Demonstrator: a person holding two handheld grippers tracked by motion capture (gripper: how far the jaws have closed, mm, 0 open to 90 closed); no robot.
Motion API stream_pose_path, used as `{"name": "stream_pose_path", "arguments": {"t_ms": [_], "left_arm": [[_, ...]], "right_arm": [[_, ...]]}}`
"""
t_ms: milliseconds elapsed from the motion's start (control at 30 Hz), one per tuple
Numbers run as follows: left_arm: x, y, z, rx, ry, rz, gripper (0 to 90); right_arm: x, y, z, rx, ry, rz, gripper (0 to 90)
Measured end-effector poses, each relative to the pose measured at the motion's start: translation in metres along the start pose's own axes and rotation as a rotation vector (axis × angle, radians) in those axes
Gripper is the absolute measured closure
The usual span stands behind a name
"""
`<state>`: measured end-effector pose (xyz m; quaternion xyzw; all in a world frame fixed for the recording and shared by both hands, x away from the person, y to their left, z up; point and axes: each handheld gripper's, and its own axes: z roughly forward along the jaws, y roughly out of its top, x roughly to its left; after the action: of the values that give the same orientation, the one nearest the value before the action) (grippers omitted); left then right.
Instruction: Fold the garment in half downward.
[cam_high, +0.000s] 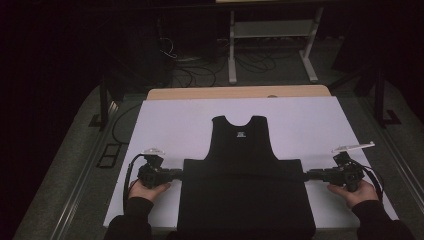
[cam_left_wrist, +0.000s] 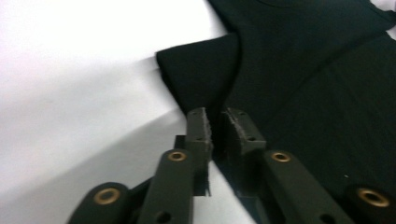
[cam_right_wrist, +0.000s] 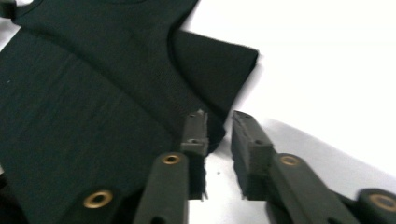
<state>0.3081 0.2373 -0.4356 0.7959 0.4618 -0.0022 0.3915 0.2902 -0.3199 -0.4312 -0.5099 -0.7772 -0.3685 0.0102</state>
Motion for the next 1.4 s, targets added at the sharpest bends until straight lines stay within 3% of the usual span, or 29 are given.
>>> {"name": "stream_pose_path", "arguments": {"t_ms": [100,400,533,700,767,867,967,1100,1400], "left_arm": [[0.002,-0.001,-0.002,-0.018,0.018,-0.012,68.1],[0.001,0.003,-0.005,-0.050,0.043,0.021,45.2],[0.002,0.007,-0.009,-0.090,-0.009,0.018,39.8],[0.003,0.012,-0.011,-0.123,-0.012,0.017,29.1],[0.003,0.015,-0.011,-0.126,-0.005,0.033,24.4],[0.003,0.017,-0.011,-0.142,-0.002,0.041,16.2],[0.005,0.018,-0.009,-0.170,0.000,0.060,11.2],[0.006,0.021,-0.006,-0.161,0.022,0.086,1.0],[0.005,0.031,-0.006,-0.165,0.023,0.153,0.0]], "right_arm": [[-0.001,0.000,-0.003,-0.026,-0.018,0.005,64.1],[-0.003,0.001,-0.006,-0.072,-0.035,0.005,40.9],[-0.003,0.003,-0.007,-0.083,-0.013,-0.012,29.8],[-0.003,0.008,-0.006,-0.079,-0.007,-0.043,13.6],[-0.002,0.009,-0.007,-0.091,0.002,-0.062,11.0],[-0.001,0.012,-0.006,-0.099,-0.008,-0.087,0.0],[-0.001,0.014,-0.006,-0.108,-0.011,-0.103,0.0],[-0.002,0.018,-0.005,-0.111,-0.025,-0.119,0.0],[0.000,0.026,-0.010,-0.176,-0.047,-0.156,0.0]]}}
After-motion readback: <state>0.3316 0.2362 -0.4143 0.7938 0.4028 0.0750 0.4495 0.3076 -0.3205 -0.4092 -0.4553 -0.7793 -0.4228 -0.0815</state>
